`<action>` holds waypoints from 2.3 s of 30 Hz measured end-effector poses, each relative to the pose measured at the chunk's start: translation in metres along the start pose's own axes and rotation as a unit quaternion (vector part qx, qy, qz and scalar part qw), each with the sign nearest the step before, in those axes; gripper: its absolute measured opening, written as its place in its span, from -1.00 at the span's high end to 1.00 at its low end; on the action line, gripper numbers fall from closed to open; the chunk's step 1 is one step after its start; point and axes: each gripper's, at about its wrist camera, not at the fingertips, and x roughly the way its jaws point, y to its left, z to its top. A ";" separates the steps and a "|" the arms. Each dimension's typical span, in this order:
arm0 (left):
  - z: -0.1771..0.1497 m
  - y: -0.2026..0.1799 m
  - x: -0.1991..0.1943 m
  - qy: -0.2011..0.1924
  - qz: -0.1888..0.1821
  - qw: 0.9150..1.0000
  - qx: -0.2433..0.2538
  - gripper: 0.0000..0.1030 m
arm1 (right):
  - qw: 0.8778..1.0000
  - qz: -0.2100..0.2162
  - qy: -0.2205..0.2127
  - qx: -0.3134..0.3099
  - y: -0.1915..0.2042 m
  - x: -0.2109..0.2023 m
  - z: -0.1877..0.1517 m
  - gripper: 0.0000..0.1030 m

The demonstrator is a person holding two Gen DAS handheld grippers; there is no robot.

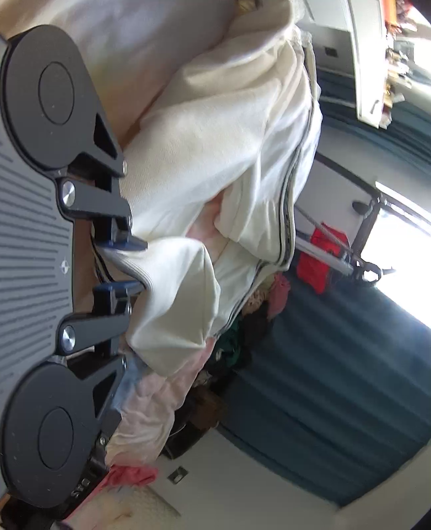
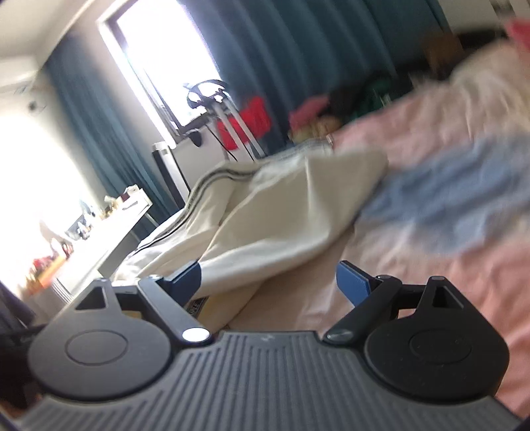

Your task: Fold clothes

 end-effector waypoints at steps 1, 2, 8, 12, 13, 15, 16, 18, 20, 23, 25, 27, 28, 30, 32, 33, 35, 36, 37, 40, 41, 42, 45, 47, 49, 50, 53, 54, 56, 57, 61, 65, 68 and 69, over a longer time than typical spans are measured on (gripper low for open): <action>-0.003 -0.004 -0.001 -0.006 0.004 1.000 0.016 0.28 | 1.000 -0.004 0.003 0.028 -0.005 0.002 0.000 -0.74; -0.005 -0.008 -0.003 -0.010 0.008 1.000 0.027 0.13 | 0.998 -0.007 0.006 0.057 -0.010 0.003 -0.001 -0.74; -0.005 -0.009 -0.010 0.005 -0.008 1.000 0.019 -0.29 | 0.993 -0.013 0.030 0.114 -0.020 0.043 0.015 -0.46; -0.002 0.000 -0.015 0.001 0.008 1.000 0.010 -0.30 | 0.993 -0.029 0.019 0.116 -0.034 0.082 0.038 -0.43; 0.000 0.001 -0.016 -0.003 0.015 1.000 0.015 -0.30 | 0.989 -0.033 0.013 0.140 -0.044 0.090 0.042 -0.43; 0.004 0.004 -0.019 -0.012 0.030 0.999 0.026 -0.31 | 0.981 -0.044 0.009 0.189 -0.065 0.107 0.046 -0.43; 0.007 0.006 -0.019 -0.017 0.035 0.999 0.029 -0.34 | 0.978 -0.051 0.009 0.203 -0.074 0.116 0.048 -0.43; 0.016 0.009 -0.012 -0.027 0.039 0.999 0.022 -0.38 | 0.978 -0.063 0.007 0.199 -0.086 0.138 0.055 -0.33; 0.023 0.010 0.000 -0.033 0.039 0.999 0.015 -0.40 | 0.978 -0.075 0.005 0.195 -0.097 0.161 0.062 -0.17; 0.028 0.011 0.026 -0.033 0.035 0.999 0.015 -0.41 | 0.979 -0.091 -0.001 0.184 -0.112 0.195 0.073 -0.13; 0.028 0.013 0.045 -0.028 0.030 0.999 0.019 -0.41 | 0.978 -0.101 -0.005 0.182 -0.122 0.217 0.078 -0.13; 0.025 0.018 0.062 -0.018 0.027 0.999 0.020 -0.41 | 0.977 -0.104 -0.016 0.187 -0.132 0.235 0.083 -0.13; 0.025 0.020 0.071 -0.011 0.027 0.999 0.020 -0.41 | 0.976 -0.102 -0.022 0.191 -0.137 0.242 0.086 -0.13; 0.023 0.026 0.087 -0.001 0.024 1.000 0.015 -0.41 | 0.975 -0.097 -0.036 0.197 -0.140 0.254 0.095 0.08; 0.023 0.031 0.099 0.004 0.025 1.000 0.007 -0.41 | 0.974 -0.104 -0.036 0.197 -0.136 0.263 0.108 0.60; 0.024 0.033 0.103 0.004 0.026 1.000 0.004 -0.41 | 0.976 -0.111 -0.038 0.185 -0.130 0.263 0.116 0.67; 0.027 0.034 0.106 -0.001 0.019 1.000 0.003 -0.41 | 0.980 -0.118 -0.052 0.153 -0.117 0.260 0.135 0.88; 0.028 0.034 0.106 -0.005 0.016 1.000 0.004 -0.41 | 0.981 -0.115 -0.067 0.138 -0.110 0.252 0.146 0.88; 0.029 0.034 0.105 -0.009 0.014 1.000 0.004 -0.41 | 0.982 -0.110 -0.080 0.133 -0.105 0.243 0.157 0.88; 0.031 0.035 0.097 -0.018 0.012 1.000 -0.005 -0.41 | 0.982 -0.091 -0.118 0.117 -0.093 0.203 0.193 0.89; 0.031 0.035 0.093 -0.019 0.010 1.000 -0.007 -0.41 | 0.981 -0.091 -0.132 0.107 -0.089 0.185 0.204 0.89; 0.031 0.034 0.090 -0.020 0.008 1.000 -0.008 -0.41 | 0.980 -0.091 -0.146 0.103 -0.089 0.170 0.213 0.89; 0.030 0.028 0.076 -0.024 0.003 1.000 0.002 -0.41 | 0.970 -0.104 -0.191 0.107 -0.101 0.105 0.228 0.89; 0.028 0.023 0.066 -0.025 -0.001 1.000 0.010 -0.42 | 0.962 -0.130 -0.217 0.106 -0.116 0.065 0.228 0.88; 0.026 0.019 0.058 -0.021 -0.005 1.000 0.010 -0.43 | 0.949 -0.186 -0.236 0.101 -0.134 0.024 0.209 0.88; 0.025 0.017 0.055 -0.018 -0.007 1.000 0.009 -0.43 | 0.944 -0.201 -0.237 0.113 -0.147 0.007 0.194 0.88; 0.021 0.014 0.046 -0.007 -0.012 1.000 0.007 -0.43 | 0.932 -0.236 -0.193 0.197 -0.198 -0.025 0.144 0.88; 0.020 0.014 0.043 -0.003 -0.010 1.000 0.008 -0.43 | 0.924 -0.246 -0.165 0.241 -0.215 -0.028 0.131 0.88; 0.017 0.014 0.036 0.001 -0.001 1.000 0.008 -0.44 | 0.899 -0.256 -0.109 0.337 -0.247 -0.031 0.108 0.87; 0.015 0.015 0.032 0.002 0.004 1.000 0.007 -0.44 | 0.890 -0.250 -0.093 0.369 -0.257 -0.032 0.098 0.86; 0.009 0.026 0.014 0.009 0.041 0.999 0.006 -0.47 | 0.879 -0.242 -0.087 0.401 -0.270 -0.030 0.078 0.81; 0.013 0.048 -0.003 0.015 0.080 0.996 -0.036 -0.48 | 0.861 -0.209 -0.091 0.455 -0.274 -0.034 0.061 0.77; 0.021 0.062 -0.009 0.018 0.107 0.992 -0.063 -0.49 | 0.863 -0.180 -0.083 0.465 -0.266 -0.034 0.057 -0.19; 0.024 0.066 -0.010 0.020 0.117 0.991 -0.068 -0.49 | 0.865 -0.177 -0.078 0.462 -0.264 -0.032 0.057 -0.68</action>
